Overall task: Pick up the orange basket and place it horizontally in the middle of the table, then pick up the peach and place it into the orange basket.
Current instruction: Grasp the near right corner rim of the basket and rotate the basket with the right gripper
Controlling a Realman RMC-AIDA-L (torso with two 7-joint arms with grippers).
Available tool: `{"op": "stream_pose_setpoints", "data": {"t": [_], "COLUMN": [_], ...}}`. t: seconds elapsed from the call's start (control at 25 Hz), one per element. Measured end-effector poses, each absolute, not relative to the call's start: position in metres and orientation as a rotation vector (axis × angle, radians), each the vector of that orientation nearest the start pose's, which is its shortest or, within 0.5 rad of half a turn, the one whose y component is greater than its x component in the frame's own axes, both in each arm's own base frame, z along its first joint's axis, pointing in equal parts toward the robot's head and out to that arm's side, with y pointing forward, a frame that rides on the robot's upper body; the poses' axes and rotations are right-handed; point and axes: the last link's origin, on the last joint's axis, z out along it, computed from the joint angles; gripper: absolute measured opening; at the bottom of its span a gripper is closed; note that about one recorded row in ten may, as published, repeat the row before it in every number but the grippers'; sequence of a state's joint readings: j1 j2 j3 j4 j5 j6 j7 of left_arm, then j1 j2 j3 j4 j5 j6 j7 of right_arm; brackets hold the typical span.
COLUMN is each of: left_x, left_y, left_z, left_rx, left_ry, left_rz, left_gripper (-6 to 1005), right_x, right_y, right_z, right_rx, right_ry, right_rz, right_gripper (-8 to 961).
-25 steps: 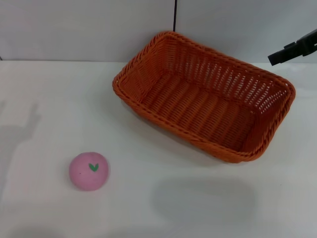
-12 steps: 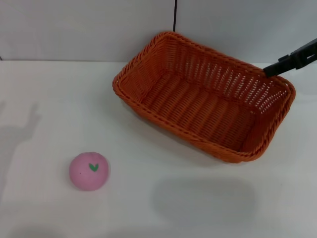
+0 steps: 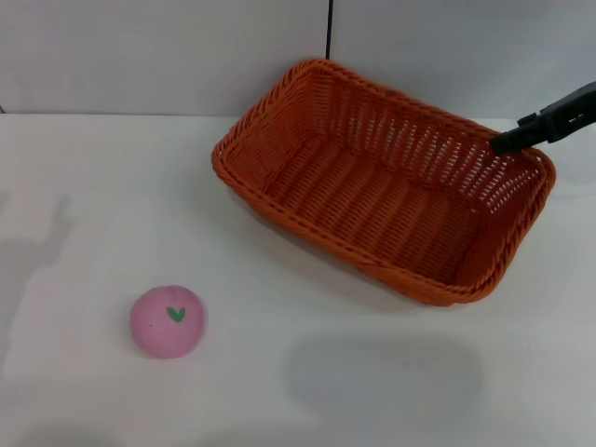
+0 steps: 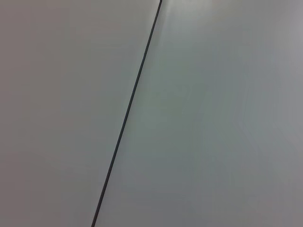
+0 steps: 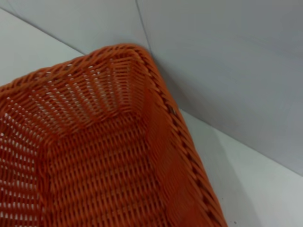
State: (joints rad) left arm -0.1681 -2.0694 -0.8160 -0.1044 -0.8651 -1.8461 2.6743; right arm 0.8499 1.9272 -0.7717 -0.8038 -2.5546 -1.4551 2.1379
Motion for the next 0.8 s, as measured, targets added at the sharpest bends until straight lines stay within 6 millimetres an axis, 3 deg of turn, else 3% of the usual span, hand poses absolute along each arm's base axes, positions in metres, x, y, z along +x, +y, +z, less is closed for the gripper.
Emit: {"op": "stream_pose_setpoints", "data": {"t": [0.28,0.8], "left_x": [-0.337,-0.338], "left_y": [0.209,0.210], "left_z": [0.044,0.044], "left_rx": [-1.334,-1.335], "left_ry": [-0.401,-0.408], "left_rz": [-1.194,-1.197], "left_gripper": [847,846], "right_x": [0.234,0.238], "right_y": [0.423,0.420], "right_z": [0.054,0.049], "right_rx": [-2.587,-2.606], "right_ry": [0.998,0.977], "right_rz": [-0.117,-0.131], "right_gripper": [536,466]}}
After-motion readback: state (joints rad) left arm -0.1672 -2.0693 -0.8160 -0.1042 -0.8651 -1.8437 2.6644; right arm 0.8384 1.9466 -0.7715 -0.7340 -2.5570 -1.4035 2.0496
